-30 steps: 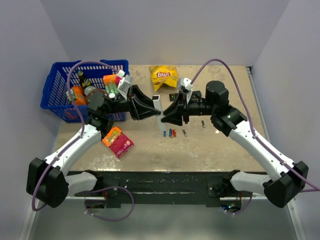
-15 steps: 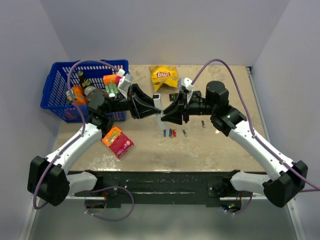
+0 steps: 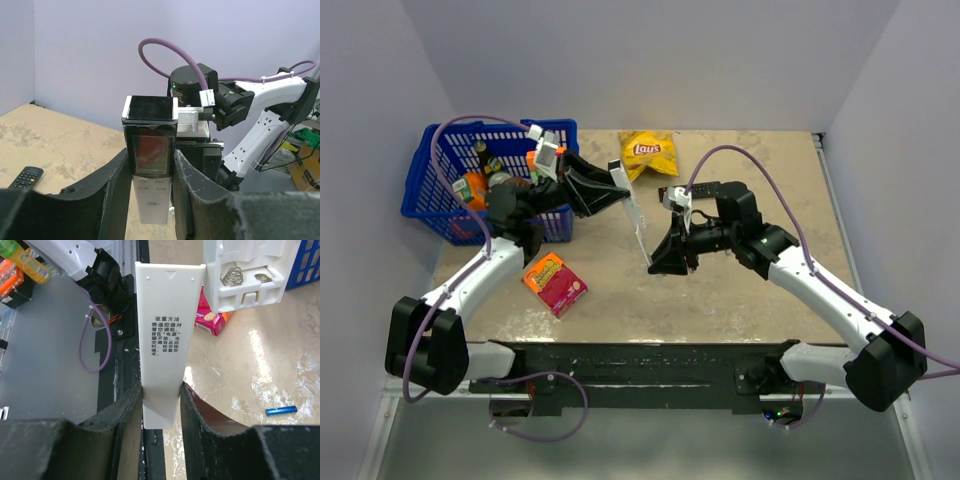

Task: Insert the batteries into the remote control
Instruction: Remove the battery cover from the remote control.

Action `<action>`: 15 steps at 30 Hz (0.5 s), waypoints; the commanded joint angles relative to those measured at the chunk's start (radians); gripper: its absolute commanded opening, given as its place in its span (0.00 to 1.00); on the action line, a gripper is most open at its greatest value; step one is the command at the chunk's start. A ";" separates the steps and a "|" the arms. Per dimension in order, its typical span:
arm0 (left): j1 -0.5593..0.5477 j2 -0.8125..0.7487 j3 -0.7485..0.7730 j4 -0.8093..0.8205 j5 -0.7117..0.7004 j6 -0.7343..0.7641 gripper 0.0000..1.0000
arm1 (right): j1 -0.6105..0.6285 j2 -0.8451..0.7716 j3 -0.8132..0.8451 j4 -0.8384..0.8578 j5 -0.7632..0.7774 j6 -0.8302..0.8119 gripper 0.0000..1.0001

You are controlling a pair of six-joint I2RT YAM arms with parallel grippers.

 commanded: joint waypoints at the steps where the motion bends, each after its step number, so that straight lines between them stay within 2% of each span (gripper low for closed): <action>1: 0.003 -0.007 0.023 0.026 -0.022 0.058 0.00 | 0.001 -0.019 0.054 -0.010 0.041 -0.011 0.00; 5: 0.032 -0.044 -0.017 -0.092 -0.028 0.151 0.00 | -0.021 -0.030 0.044 -0.035 0.183 0.009 0.00; 8: 0.093 -0.084 -0.053 -0.161 -0.022 0.203 0.00 | -0.041 -0.034 0.032 -0.091 0.297 0.015 0.00; 10: 0.116 -0.113 -0.075 -0.213 -0.019 0.238 0.00 | -0.053 -0.041 0.025 -0.127 0.375 0.073 0.00; 11: 0.129 -0.122 -0.078 -0.256 -0.017 0.252 0.00 | -0.058 -0.039 0.019 -0.139 0.476 0.089 0.00; 15: 0.132 -0.171 -0.099 -0.340 -0.016 0.310 0.00 | -0.093 -0.022 0.018 -0.231 0.718 0.191 0.00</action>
